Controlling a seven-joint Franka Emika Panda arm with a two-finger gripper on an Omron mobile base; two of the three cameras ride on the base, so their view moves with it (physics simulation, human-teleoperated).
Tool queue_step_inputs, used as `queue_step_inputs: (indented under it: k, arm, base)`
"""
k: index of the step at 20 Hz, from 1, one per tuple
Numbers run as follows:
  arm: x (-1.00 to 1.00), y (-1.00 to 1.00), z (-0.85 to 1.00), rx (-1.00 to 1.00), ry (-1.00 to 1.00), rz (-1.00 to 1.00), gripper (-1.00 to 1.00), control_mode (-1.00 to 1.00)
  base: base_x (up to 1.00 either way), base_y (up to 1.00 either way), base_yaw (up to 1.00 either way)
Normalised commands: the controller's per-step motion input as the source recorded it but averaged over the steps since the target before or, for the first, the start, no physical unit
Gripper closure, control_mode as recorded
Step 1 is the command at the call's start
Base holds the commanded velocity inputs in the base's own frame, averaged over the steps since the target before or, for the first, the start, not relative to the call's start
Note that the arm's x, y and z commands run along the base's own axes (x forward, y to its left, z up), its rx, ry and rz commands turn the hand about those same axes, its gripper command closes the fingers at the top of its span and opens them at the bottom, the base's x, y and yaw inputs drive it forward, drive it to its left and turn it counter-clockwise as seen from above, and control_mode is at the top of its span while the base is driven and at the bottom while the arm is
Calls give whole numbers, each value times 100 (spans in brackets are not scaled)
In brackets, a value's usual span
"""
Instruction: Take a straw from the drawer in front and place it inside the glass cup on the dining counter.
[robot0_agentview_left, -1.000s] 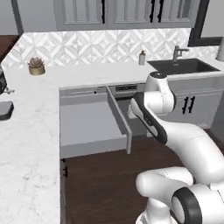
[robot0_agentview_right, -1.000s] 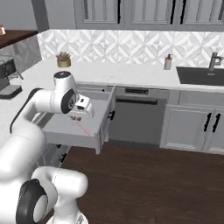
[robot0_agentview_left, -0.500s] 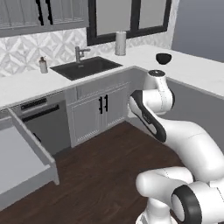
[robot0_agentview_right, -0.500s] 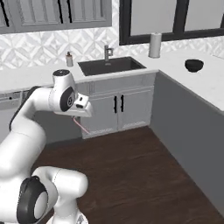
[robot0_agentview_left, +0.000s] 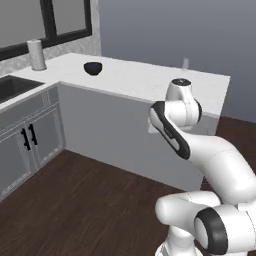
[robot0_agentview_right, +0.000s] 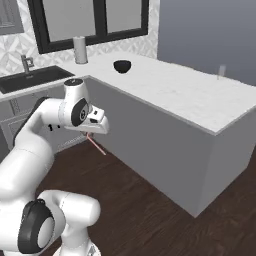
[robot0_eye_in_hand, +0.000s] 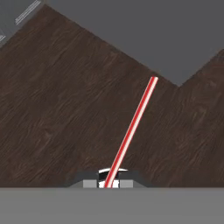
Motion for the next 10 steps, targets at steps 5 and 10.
queue_step_inputs:
  k: [5,10]
  arm:
    - [0,0,0,0,0,0,100,100]
    - [0,0,0,0,0,0,100,100]
  base:
    - [-5,-100,-17]
    - [3,-100,1]
